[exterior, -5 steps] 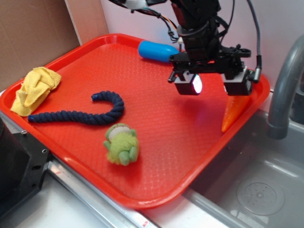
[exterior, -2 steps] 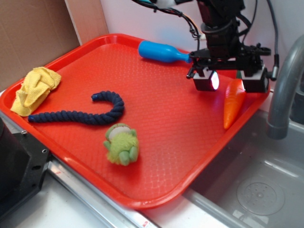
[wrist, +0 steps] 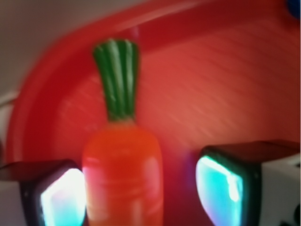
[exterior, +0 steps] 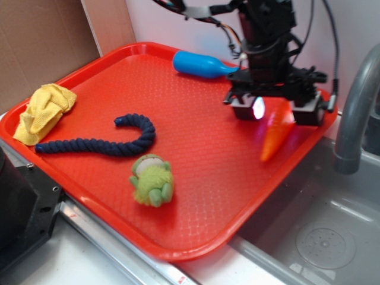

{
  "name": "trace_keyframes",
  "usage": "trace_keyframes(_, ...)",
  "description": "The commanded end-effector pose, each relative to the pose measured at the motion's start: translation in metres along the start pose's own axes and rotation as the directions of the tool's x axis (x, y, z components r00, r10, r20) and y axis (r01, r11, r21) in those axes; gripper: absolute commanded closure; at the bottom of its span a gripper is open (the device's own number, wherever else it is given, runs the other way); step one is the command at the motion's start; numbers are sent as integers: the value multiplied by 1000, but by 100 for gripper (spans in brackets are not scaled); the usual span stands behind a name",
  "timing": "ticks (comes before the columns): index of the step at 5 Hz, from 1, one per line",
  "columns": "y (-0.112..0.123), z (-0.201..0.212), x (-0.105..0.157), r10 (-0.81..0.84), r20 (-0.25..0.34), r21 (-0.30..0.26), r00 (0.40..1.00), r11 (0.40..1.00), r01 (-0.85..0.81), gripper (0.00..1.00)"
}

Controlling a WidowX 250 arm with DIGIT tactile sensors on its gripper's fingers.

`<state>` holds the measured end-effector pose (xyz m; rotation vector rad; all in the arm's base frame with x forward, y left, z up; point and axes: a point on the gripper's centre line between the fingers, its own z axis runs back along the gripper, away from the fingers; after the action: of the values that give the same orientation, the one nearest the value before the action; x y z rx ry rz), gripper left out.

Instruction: Grab the carrot.

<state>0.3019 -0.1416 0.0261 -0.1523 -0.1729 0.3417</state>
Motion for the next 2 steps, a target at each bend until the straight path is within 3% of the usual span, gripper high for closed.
trace_keyframes(1, 8, 6, -28, 33, -67, -65, 997, 997, -38, 100)
trace_keyframes(2, 11, 17, -20, -60, 29, -25, 998, 998, 61, 100)
